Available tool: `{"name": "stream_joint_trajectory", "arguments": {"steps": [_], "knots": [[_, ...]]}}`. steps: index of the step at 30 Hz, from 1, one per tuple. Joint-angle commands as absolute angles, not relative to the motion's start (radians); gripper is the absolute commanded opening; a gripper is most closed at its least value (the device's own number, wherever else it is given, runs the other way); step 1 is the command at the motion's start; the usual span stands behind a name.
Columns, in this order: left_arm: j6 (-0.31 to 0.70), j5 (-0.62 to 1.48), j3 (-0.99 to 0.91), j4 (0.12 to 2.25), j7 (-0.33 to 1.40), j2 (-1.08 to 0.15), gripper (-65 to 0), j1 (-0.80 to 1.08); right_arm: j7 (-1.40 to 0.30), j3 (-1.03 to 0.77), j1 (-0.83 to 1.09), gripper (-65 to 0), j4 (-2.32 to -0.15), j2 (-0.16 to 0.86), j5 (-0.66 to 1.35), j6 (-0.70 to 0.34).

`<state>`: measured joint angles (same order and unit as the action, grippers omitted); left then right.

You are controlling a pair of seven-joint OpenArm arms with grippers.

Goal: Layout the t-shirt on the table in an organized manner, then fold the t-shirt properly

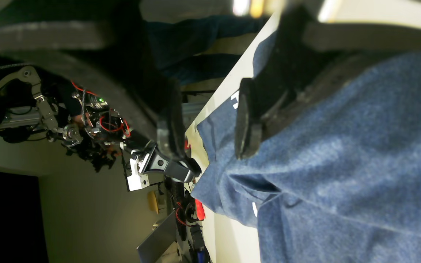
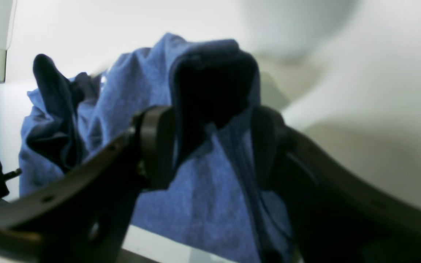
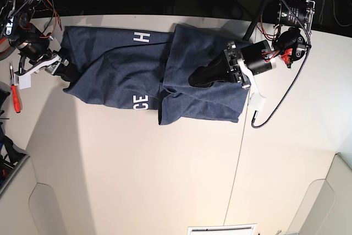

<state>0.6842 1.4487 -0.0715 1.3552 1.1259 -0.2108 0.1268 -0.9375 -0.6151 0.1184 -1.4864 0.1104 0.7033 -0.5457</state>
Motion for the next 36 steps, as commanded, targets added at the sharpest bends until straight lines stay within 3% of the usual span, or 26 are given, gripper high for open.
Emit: {"name": "stream_joint_trajectory", "arguments": {"steps": [1,4,8,20,29,36], "knots": [[0.698,1.475,-0.073,1.372,1.118,-0.216,-38.3,0.116,-0.924,-0.616,0.108,-31.8,-1.502,0.121,0.692,-0.559],[0.698,1.475,-0.073,1.372,1.118,-0.216,-38.3,0.115,-0.924,-0.604,0.109,-30.6,-1.501,0.121,0.640,-0.559],[0.698,1.473,-0.073,1.372,1.118,-0.216,-38.3,0.108,-0.919,-0.563,0.108,-21.5,-1.482,0.121,0.621,-0.559],[0.698,1.438,-0.073,1.372,1.115,-0.216,-38.3,0.100,-0.798,-0.466,0.089,-21.6,-1.348,0.121,0.495,-0.546],[0.698,1.430,-0.073,1.372,1.115,-0.216,-38.3,0.100,-0.759,-0.467,0.088,-21.7,-1.375,0.121,0.561,-0.546],[0.698,1.428,-0.073,1.372,1.115,-0.216,-38.3,0.100,-0.759,-0.467,0.041,-21.7,-1.388,0.121,0.502,-0.535]]}}
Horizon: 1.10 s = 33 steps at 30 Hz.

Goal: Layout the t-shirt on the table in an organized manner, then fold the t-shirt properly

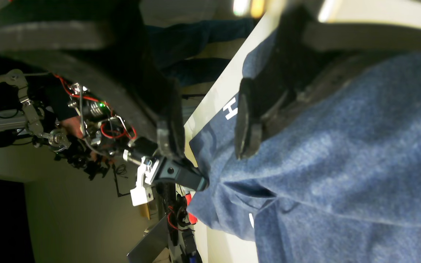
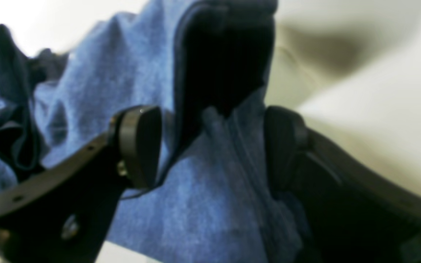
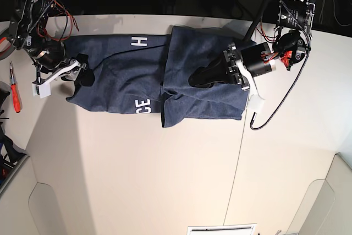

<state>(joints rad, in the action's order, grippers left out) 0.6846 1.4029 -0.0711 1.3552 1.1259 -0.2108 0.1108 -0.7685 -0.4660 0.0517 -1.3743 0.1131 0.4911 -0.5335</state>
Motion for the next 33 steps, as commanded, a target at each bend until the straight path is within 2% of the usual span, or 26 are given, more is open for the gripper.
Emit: {"name": "stream_joint_trajectory", "arguments": {"steps": [1,10,17,26,28,32,33], "knots": [[0.698,1.428,-0.073,1.372,1.115,-0.216,-38.3,0.100,-0.758,-0.467,0.034,-21.7,-1.388,0.121,0.490,-0.528],[0.698,1.424,-0.073,1.372,1.115,-0.216,-38.3,0.100,-0.751,-0.467,0.006,-21.7,-1.388,0.121,0.467,-0.527],[0.698,1.424,-0.073,1.372,1.115,-0.216,-38.3,0.100,-0.710,-0.467,0.006,-21.7,-1.388,0.121,0.343,-0.493],[0.698,1.424,-0.073,1.372,1.115,-0.216,-38.3,0.100,-0.715,-0.433,0.007,-22.5,-1.387,0.115,0.405,-0.513],[0.698,1.424,-0.073,1.372,1.115,-0.216,-38.3,0.100,-0.715,-0.415,0.009,-30.6,-1.387,0.116,0.404,-0.513],[0.698,1.424,-0.073,1.372,1.115,-0.216,-38.3,0.100,-0.715,-0.411,0.008,-60.6,-1.387,0.116,0.404,-0.512],[0.698,1.424,-0.073,1.372,1.115,-0.216,-38.3,0.100,-0.715,-0.411,0.008,-65.0,-1.387,0.116,0.404,-0.512]]}}
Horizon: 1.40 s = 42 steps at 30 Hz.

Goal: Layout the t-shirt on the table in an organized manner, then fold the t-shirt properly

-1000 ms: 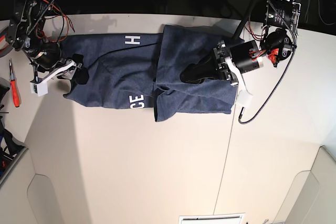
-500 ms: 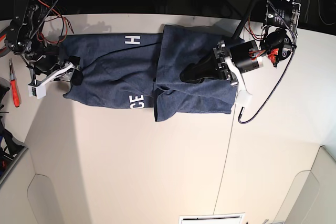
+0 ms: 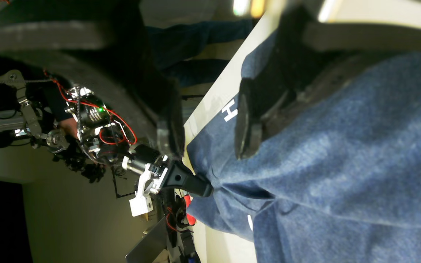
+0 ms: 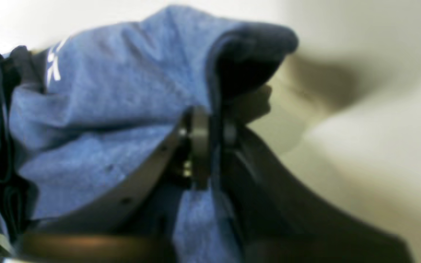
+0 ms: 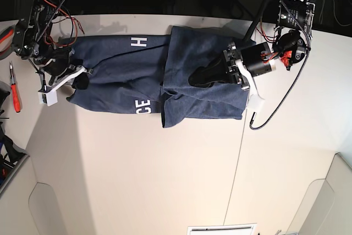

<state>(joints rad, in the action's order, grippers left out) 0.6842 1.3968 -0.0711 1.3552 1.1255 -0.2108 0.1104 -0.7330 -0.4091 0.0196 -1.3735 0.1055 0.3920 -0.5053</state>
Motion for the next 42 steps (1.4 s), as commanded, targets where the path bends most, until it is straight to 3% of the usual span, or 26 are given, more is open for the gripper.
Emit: {"name": "stream_joint_trajectory", "arguments": {"steps": [1,7,10,13,16,23,34,42], "knots": [[0.698,1.424,-0.073,1.372,1.115,-0.216,-38.3,0.100,-0.715,-0.411,0.008,-65.0,-1.387,0.116,0.406,-0.512],[0.698,1.424,-0.095,1.372,1.114,-0.216,-38.7,0.100,-0.720,-0.411,0.008,-65.0,-1.401,0.115,0.437,-0.512],[0.698,1.420,-0.172,1.372,1.115,-0.216,-43.3,0.100,-0.756,-0.411,0.009,-65.0,-1.443,0.115,0.437,-0.513],[0.698,1.369,-0.275,1.372,1.105,-0.217,-51.3,0.100,-0.770,-0.411,0.012,-65.0,-1.509,0.113,0.438,-0.513],[0.698,1.207,-0.363,1.372,1.046,-0.218,-65.0,0.100,-0.807,-0.411,0.014,-65.0,-1.586,0.105,0.478,-0.513],[0.698,0.825,-0.374,1.371,0.898,-0.238,-65.0,0.103,-0.924,-0.401,0.014,-65.0,-1.684,0.009,0.657,-0.551],[0.698,0.732,-0.107,1.369,0.896,-0.238,-65.0,0.106,-0.907,-0.062,0.024,-65.0,-1.684,-0.152,0.671,-0.554],[0.696,0.731,-0.051,1.369,0.891,-0.236,-65.0,0.105,-0.860,0.178,0.023,-65.0,-1.683,-0.152,0.498,-0.553]]}}
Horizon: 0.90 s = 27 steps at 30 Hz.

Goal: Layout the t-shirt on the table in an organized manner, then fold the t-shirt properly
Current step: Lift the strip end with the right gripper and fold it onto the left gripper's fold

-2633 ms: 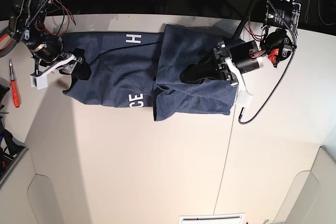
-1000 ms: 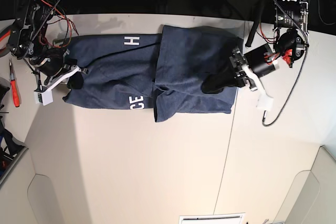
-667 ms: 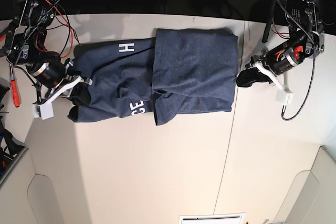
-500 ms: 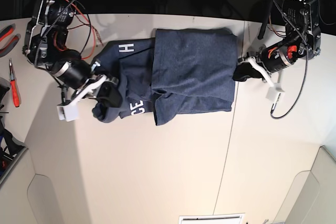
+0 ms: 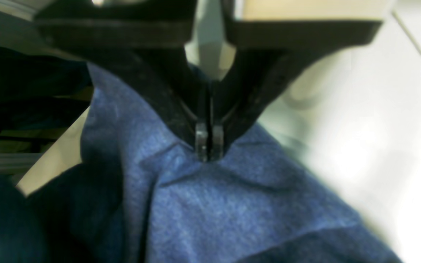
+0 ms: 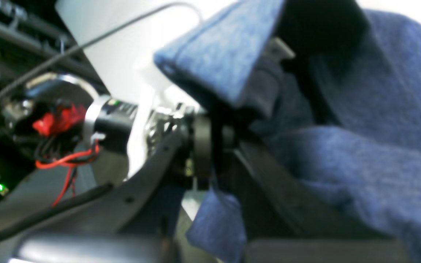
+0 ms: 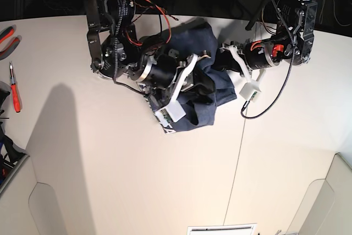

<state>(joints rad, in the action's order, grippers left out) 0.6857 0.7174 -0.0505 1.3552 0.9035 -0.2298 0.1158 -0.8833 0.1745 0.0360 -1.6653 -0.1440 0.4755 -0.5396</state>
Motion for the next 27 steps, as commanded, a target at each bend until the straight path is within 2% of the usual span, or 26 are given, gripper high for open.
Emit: {"name": "stream_joint_trajectory", "arguments": {"steps": [1,8,11,12,19,27], "knots": [[0.696,0.731,-0.051,1.369,0.888,-0.235,-65.0,0.105,-0.860,0.193,0.023,-65.0,-1.683,-0.152,0.483,-0.551],[0.696,0.732,-0.051,1.369,0.886,-0.235,-65.0,0.105,-0.860,0.219,0.023,-65.0,-1.683,-0.152,0.452,-0.545],[0.696,0.734,-0.051,1.369,0.886,-0.235,-65.0,0.105,-0.858,0.219,0.023,-49.8,-1.683,-0.152,0.456,-0.546],[0.696,0.738,-0.051,1.369,0.886,-0.235,-65.0,0.105,-0.852,0.219,0.023,-47.1,-1.683,-0.152,0.464,-0.546],[0.696,0.743,-0.051,1.369,0.878,-0.235,-65.0,0.105,-0.845,0.257,0.023,-46.5,-1.683,-0.152,0.604,-0.547],[0.696,0.743,-0.051,1.369,0.878,-0.235,-65.0,0.105,-0.845,0.427,0.019,-46.5,-1.683,-0.152,0.636,-0.559]]}}
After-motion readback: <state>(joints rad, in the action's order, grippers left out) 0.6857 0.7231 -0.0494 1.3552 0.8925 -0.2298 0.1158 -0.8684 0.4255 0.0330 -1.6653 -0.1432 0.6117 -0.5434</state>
